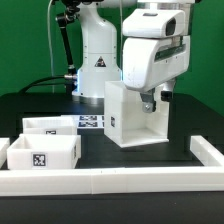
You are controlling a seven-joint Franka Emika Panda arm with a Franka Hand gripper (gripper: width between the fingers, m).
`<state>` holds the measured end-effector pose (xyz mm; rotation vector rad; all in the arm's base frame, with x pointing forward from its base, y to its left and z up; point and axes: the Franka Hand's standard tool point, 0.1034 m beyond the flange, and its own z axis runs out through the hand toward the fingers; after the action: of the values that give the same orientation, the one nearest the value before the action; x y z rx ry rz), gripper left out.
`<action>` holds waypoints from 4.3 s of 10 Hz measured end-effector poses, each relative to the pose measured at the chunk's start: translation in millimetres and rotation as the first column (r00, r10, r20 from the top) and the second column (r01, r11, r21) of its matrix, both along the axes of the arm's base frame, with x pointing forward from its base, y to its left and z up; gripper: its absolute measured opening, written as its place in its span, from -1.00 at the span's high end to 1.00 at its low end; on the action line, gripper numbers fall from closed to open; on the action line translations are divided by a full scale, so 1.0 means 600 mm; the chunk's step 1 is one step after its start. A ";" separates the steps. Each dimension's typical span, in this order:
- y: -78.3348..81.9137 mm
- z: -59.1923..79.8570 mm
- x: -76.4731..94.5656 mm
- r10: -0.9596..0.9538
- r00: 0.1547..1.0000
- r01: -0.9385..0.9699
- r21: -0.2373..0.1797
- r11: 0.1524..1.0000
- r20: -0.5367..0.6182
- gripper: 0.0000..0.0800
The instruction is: Assemble drawer
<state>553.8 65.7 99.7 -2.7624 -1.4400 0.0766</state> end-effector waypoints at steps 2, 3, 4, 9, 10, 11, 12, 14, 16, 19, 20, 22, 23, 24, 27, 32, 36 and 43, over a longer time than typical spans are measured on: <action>0.000 0.000 0.000 0.000 1.000 0.000 0.000 1.000 0.000 -0.62; 0.000 0.000 0.000 0.000 1.000 0.000 0.000 1.000 0.000 -0.62; 0.000 0.000 0.000 0.000 1.000 0.000 0.000 1.000 0.000 -0.62; 0.003 0.009 -0.034 -0.381 0.925 0.381 0.005 0.925 0.013 -0.62; 0.010 0.010 -0.035 -0.497 0.868 0.497 0.000 0.868 0.012 -0.62; 0.011 0.009 -0.035 -0.523 0.853 0.523 -0.001 0.853 0.011 -0.62; 0.012 0.009 -0.036 -0.596 0.803 0.597 -0.002 0.803 0.008 -0.62; 0.021 0.019 -0.040 -0.691 0.722 0.691 -0.002 0.722 0.010 -0.62; 0.037 0.047 -0.068 -0.668 0.743 0.669 0.003 0.744 0.021 -0.62; 0.038 0.082 -0.120 -0.659 0.751 0.659 0.005 0.752 0.044 -0.62; 0.038 0.082 -0.145 -0.665 0.745 0.666 0.004 0.746 0.050 -0.62; 0.037 0.079 -0.141 -0.666 0.745 0.666 0.003 0.746 0.047 -0.62; 0.038 0.079 -0.142 -0.665 0.745 0.666 0.002 0.746 0.047 -0.62; 0.038 0.077 -0.144 -0.667 0.744 0.667 0.001 0.745 0.045 -0.62; 0.056 0.048 -0.200 -0.683 0.730 0.683 0.003 0.730 0.031 -0.62; 0.074 0.002 -0.242 -0.660 0.750 0.661 0.006 0.751 0.027 -0.62; 0.074 -0.002 -0.244 -0.660 0.751 0.660 0.002 0.751 0.023 0.16; 0.074 -0.003 -0.244 -0.660 0.751 0.660 0.003 0.751 0.022 0.91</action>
Offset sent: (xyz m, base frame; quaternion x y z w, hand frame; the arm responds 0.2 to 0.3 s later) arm 0.0000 0.0000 0.0000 0.0000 0.0000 0.0000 1.0000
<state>407.2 109.9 98.1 -3.0925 -0.3733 0.0313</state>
